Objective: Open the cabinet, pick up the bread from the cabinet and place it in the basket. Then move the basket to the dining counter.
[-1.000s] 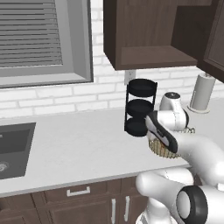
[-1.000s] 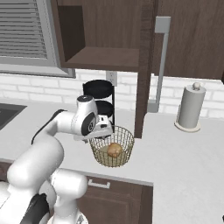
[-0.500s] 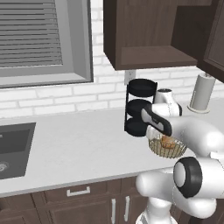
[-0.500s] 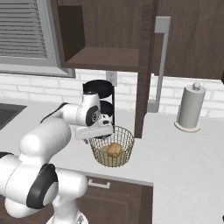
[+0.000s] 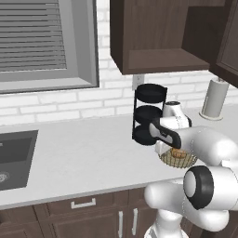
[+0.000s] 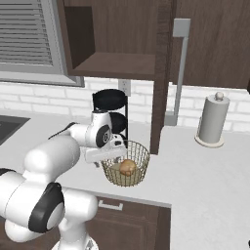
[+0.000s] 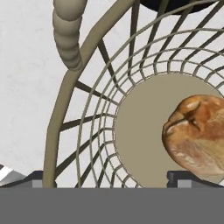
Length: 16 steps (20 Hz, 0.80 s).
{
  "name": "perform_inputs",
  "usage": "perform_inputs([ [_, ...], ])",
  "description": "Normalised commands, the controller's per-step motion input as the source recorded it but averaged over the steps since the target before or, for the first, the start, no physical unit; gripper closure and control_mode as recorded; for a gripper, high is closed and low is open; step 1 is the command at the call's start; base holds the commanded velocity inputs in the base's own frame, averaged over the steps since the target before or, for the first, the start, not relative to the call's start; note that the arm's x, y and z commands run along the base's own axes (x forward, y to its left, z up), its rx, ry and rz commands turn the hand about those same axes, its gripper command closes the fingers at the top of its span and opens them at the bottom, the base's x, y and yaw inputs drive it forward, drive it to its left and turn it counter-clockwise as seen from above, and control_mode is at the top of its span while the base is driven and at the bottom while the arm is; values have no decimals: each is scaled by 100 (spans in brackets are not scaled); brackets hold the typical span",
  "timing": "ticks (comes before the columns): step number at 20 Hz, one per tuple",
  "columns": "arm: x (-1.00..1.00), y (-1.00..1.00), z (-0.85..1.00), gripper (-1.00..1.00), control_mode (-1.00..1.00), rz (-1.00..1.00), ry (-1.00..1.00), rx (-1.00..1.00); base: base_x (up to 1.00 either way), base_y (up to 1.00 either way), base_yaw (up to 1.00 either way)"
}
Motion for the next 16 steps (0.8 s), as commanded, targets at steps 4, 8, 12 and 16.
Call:
perform_inputs([
  [4, -8, 0, -47, -100, -100, 0, 0, 0, 0, 0, 0],
  [8, -19, 0, -74, -100, -100, 0, 0, -2, 0, 0, 0],
  [12, -6, -1, -87, 100, -100, 0, 0, -9, 0, 0, 0],
  [16, 0, -8, -62, 100, -100, 0, 0, -8, 0, 0, 0],
])
